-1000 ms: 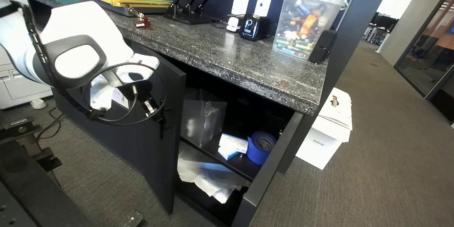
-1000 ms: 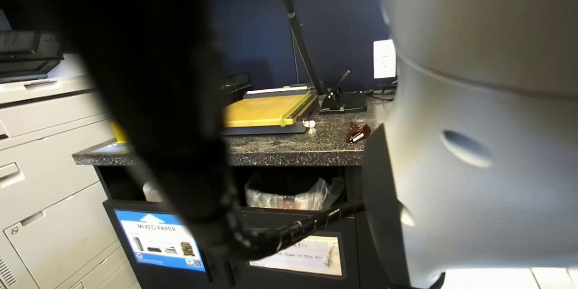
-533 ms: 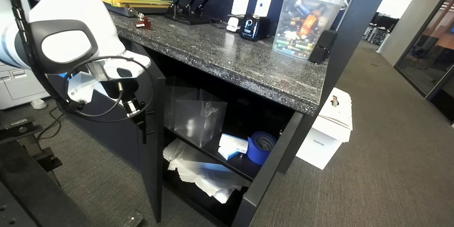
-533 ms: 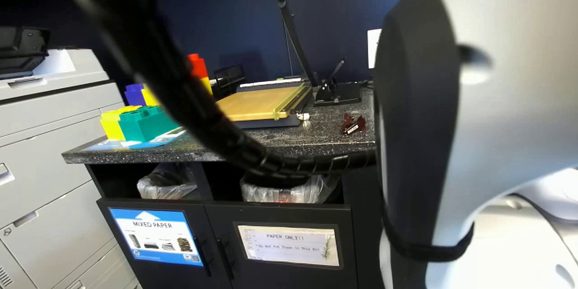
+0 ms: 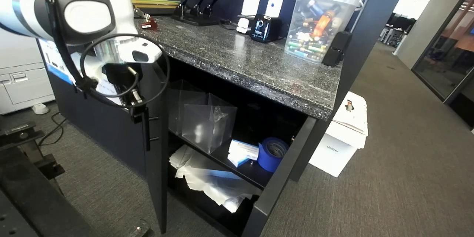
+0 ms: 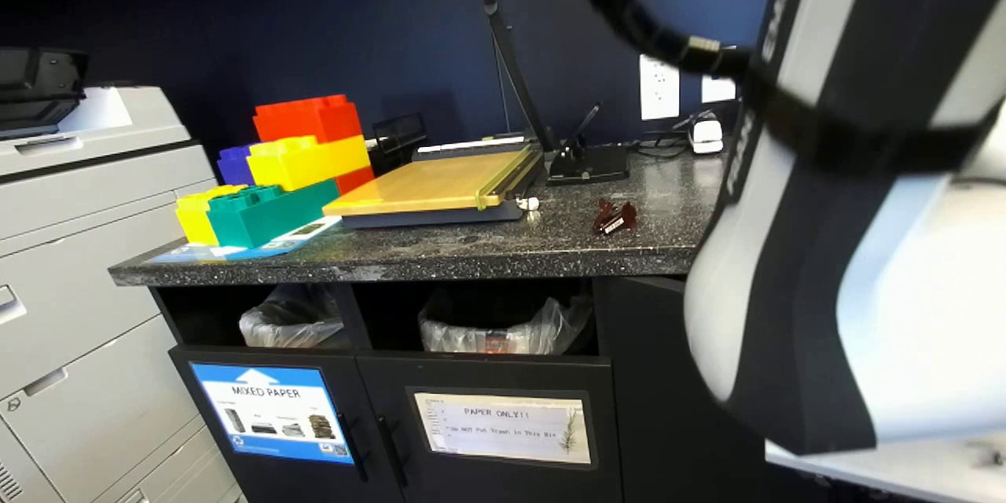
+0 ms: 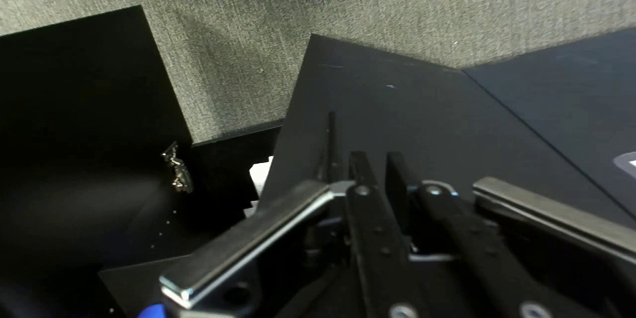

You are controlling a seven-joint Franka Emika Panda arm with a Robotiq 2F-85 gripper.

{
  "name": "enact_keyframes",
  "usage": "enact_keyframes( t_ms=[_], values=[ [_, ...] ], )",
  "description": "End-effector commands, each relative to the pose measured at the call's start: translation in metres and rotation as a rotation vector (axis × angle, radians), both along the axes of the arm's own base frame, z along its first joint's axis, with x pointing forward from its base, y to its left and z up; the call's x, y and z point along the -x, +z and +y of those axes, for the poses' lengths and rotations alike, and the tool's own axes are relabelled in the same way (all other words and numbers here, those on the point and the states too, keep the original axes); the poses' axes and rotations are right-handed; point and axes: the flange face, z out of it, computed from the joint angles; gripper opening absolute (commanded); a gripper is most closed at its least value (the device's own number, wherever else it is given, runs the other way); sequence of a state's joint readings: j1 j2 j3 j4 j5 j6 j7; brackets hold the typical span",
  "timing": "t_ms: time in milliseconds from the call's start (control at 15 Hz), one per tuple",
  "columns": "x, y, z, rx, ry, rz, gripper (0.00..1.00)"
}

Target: Open the cabinet door on the left

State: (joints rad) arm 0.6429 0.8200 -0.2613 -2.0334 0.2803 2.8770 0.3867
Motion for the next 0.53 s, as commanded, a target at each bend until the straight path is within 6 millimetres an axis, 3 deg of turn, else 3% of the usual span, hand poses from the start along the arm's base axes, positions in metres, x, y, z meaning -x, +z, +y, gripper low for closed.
enact_keyframes(
  t_ms=[0, 133, 200, 267, 333, 467],
  values=[
    [0.003, 0.053, 0.012, -0.078, 0.136, 0.104, 0.04],
    [0.006, 0.066, 0.012, -0.065, 0.146, 0.223, 0.04],
    [0.01, 0.07, 0.009, -0.055, 0.136, 0.289, 0.4],
    [0.012, 0.074, 0.005, -0.047, 0.132, 0.349, 0.41],
    [0.006, 0.063, 0.01, -0.057, 0.113, 0.264, 0.22],
    [0.01, 0.071, 0.008, -0.053, 0.114, 0.322, 0.36]
  ],
)
